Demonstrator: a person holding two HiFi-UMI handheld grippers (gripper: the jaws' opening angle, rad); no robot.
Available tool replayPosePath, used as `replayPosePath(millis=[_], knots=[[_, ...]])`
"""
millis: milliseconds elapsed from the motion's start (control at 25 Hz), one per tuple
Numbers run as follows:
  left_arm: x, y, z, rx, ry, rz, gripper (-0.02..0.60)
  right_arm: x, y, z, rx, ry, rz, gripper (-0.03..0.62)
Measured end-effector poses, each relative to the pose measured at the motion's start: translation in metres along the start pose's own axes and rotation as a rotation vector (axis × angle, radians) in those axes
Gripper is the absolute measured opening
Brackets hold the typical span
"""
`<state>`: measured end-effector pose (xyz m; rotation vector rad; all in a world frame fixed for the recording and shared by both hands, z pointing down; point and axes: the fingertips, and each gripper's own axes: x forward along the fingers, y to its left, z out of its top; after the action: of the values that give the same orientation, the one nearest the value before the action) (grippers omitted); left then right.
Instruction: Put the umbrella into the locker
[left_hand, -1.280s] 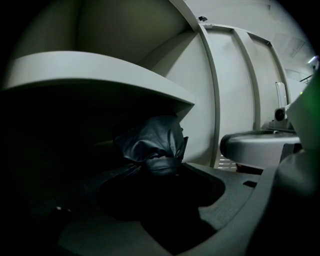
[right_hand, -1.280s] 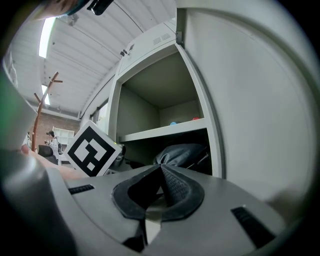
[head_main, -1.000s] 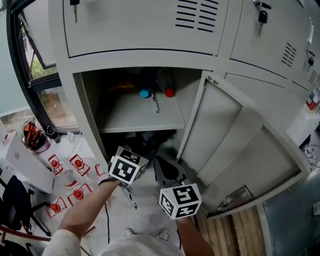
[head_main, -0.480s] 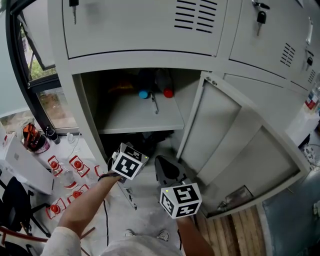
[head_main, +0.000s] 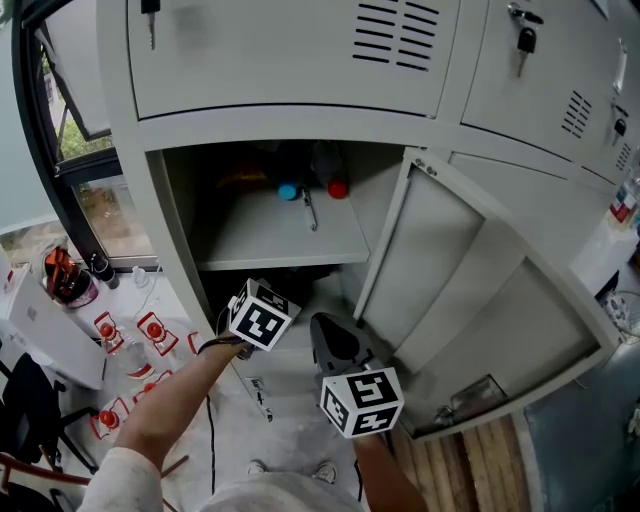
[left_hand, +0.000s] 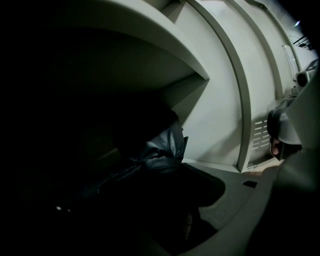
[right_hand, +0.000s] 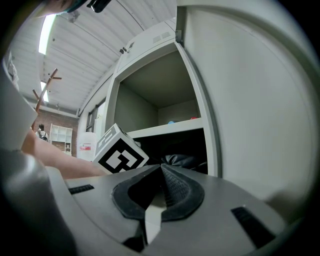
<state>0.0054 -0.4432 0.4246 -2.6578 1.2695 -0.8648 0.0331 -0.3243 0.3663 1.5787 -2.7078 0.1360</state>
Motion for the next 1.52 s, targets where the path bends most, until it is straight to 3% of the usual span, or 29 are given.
replayPosePath(millis=[960, 1520], knots=[[0.028, 0.010, -0.018, 0.032, 0.084, 0.030, 0.252, 0.000, -0.006, -0.005, -0.014, 0.023, -0.005, 0.003], [0.038, 0.018, -0.022, 0.090, 0.124, 0.057, 0.252, 0.001, -0.006, -0.007, -0.015, 0.032, -0.004, 0.003]])
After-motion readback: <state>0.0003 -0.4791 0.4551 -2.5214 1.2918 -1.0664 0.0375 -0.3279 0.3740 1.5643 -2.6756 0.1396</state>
